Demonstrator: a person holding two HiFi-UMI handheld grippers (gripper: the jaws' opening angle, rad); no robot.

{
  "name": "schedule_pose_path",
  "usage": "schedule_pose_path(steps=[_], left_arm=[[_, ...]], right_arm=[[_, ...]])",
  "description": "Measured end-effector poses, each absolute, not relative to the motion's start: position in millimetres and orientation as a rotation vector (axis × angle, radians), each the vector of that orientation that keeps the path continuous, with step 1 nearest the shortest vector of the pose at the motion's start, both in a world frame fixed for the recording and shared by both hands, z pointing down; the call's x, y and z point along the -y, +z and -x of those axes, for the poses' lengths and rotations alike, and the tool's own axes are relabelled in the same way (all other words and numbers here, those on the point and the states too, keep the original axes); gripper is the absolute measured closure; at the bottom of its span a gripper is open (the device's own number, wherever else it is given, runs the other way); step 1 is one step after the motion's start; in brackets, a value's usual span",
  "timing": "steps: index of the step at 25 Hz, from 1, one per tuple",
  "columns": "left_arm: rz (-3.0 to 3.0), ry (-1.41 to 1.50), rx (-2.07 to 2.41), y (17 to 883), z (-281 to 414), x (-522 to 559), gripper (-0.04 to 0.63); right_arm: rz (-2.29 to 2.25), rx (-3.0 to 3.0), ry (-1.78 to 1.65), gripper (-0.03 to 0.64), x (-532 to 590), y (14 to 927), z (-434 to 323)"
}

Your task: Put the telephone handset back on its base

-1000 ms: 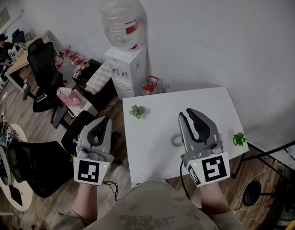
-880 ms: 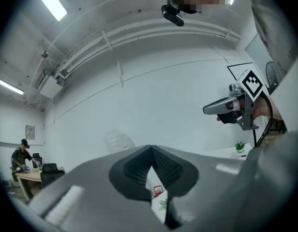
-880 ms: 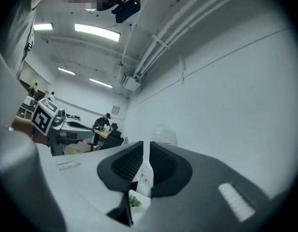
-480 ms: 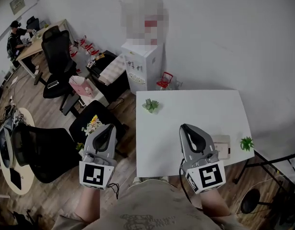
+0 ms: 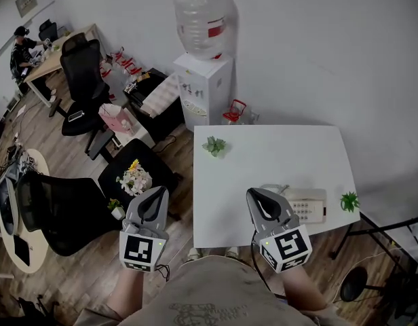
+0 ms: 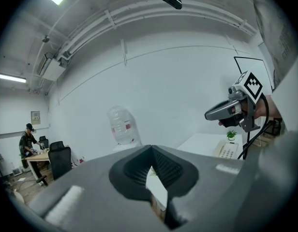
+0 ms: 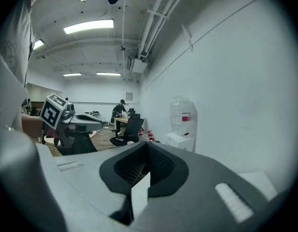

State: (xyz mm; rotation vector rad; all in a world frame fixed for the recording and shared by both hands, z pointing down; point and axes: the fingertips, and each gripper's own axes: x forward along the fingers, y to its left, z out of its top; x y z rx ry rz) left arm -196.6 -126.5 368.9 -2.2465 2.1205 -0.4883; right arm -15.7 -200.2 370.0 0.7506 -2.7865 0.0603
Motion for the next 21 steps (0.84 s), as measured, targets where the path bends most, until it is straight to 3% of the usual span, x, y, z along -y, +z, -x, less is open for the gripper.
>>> schedule_pose_path(steps=[21], left_arm=[[2.298,-0.398,-2.098,352.1,177.1,150.0,0.592]], right_arm=[[-0.754,2.879,0.112,0.589,211.0,344.5,9.6]])
